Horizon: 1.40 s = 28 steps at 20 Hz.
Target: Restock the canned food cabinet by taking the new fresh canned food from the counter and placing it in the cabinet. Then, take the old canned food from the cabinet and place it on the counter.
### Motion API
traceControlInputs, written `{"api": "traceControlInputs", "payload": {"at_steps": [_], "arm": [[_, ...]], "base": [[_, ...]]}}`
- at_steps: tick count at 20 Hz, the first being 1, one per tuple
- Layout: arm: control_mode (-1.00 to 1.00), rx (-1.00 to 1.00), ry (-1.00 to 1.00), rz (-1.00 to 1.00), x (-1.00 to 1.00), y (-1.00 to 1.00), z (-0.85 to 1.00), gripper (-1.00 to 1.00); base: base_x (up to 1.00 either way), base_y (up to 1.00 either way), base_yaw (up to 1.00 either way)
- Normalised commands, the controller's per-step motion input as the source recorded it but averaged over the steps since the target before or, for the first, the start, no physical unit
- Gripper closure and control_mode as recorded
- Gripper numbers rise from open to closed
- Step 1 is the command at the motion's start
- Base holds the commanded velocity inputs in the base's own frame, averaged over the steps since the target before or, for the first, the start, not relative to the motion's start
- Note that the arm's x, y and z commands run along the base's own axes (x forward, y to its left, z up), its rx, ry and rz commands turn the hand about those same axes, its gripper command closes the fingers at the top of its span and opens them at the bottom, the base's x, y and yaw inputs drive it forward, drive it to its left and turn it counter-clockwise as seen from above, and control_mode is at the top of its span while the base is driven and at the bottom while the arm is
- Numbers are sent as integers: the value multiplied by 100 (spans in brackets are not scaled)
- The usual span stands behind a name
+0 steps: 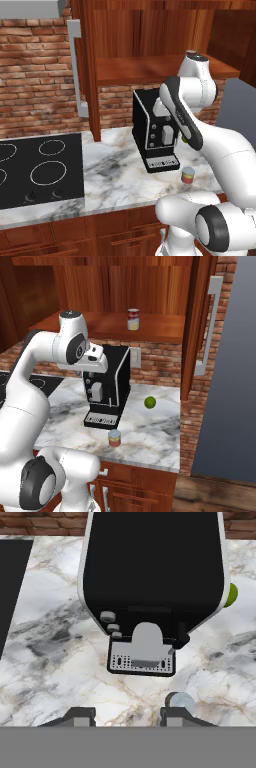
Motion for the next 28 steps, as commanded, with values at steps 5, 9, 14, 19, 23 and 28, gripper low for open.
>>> {"api": "traceControlInputs", "payload": {"at_steps": [5,9,14,19,23,28], "arm": [[-100,0,0,0,0,0,0,-100],[-100,4,0,-2,-4,-14,-2,-100],[-100,13,12,-13,-5,-62,-42,-100],[-100,2,15,-11,0,-58,-72,-100],[-100,0,12,-7,-9,-38,-83,-100],[-100,0,18,-8,-2,-26,-90,-100]], "base": [[0,0,0],[0,0,0],[0,0,0],[0,0,0],[0,0,0],[0,0,0]]}}
